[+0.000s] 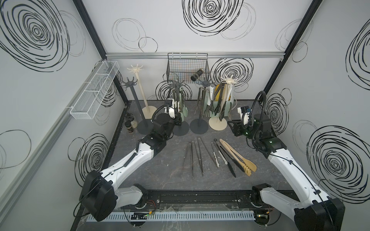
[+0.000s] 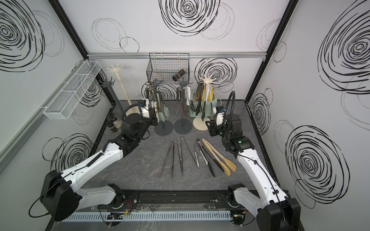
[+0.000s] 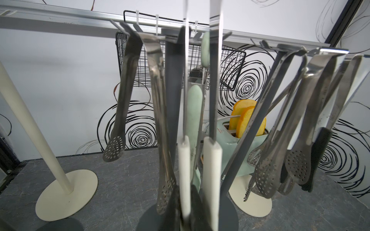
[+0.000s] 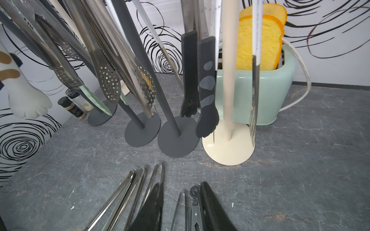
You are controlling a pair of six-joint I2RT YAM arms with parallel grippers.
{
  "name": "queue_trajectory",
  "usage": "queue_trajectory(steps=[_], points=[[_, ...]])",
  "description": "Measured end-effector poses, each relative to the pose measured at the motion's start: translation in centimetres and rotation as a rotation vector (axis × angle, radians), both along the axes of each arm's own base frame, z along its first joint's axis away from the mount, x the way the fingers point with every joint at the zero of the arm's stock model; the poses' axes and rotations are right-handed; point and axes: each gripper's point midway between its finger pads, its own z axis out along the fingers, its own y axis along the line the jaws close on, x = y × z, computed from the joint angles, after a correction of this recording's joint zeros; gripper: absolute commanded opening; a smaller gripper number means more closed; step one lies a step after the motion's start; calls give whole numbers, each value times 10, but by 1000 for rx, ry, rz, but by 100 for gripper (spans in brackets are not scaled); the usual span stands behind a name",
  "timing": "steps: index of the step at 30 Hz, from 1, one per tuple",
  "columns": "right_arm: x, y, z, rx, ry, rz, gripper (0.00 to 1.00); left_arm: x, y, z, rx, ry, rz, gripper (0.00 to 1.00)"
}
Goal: Hang food tongs on kitchen utensil racks
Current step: Hang the food tongs on the rack.
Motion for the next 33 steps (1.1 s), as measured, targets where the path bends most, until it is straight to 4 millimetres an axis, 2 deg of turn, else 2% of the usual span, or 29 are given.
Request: queue_trajectory(steps=[15,23,29,33], points=[[1,0,-3,-2,9,0,34,5,6,-6,11,12,42,0],[1,0,-3,-3,9,0,34,11,2,-22,30,44,39,0],[1,0,-4,-3,10,0,34,13,2,-25,21,41,46,0],[1,0,-5,-4,13,1,34,11,4,-36,20,53,50,0]])
